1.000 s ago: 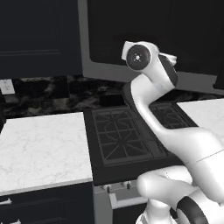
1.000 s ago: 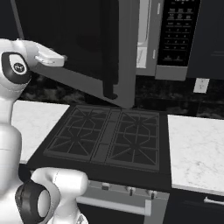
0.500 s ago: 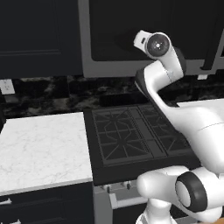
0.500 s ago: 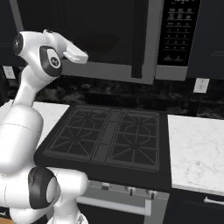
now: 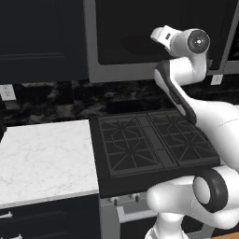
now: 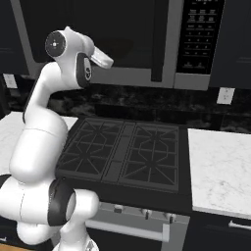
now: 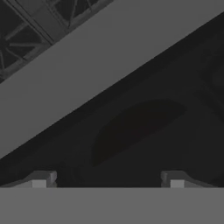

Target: Open the microwave, place the bowl with waffle inside the microwave, then close the microwave door and turn it on.

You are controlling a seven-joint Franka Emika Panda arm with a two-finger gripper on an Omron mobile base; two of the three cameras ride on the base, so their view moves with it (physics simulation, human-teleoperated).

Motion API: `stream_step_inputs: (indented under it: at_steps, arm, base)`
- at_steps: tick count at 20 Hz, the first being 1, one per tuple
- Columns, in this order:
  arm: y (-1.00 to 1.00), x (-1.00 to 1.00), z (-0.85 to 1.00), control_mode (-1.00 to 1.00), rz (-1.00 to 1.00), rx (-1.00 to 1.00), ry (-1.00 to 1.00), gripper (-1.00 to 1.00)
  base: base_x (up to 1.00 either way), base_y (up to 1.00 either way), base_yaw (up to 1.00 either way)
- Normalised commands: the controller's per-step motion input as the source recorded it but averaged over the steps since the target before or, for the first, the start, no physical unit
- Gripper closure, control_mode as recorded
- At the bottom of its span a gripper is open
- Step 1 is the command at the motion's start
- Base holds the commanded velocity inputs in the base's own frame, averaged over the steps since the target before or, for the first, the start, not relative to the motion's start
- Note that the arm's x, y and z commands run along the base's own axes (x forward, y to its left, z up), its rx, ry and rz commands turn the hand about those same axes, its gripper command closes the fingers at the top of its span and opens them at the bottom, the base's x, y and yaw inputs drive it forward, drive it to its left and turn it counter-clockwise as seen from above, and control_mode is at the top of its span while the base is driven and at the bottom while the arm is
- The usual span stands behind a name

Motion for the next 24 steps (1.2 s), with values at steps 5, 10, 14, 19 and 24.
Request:
stream_step_inputs:
  at_steps: [5,10,14,19,24]
  arm:
    - [-0.48,0.11,0.04,-1.00,0.22,0.23,-0.09,-1.00]
    - [-0.56,-0.67,0.32,-1.00,0.23,0.30,-0.02,-1.00]
    - [-0.72,-1.00,0.45,-1.00,0.22,0.19,0.00,-1.00]
    - [-0.68,-1.00,0.12,-1.00,0.16,0.18,0.00,-1.00]
    - [-0.95,-1.00,-0.01,-1.00,0.01,-0.01,-0.05,-1.00]
  base:
    - [0.00,0.00,0.00]
    - [0.00,0.00,0.00]
    - [0.00,0.00,0.00]
    - [0.00,0.00,0.00]
    - [0.00,0.00,0.00]
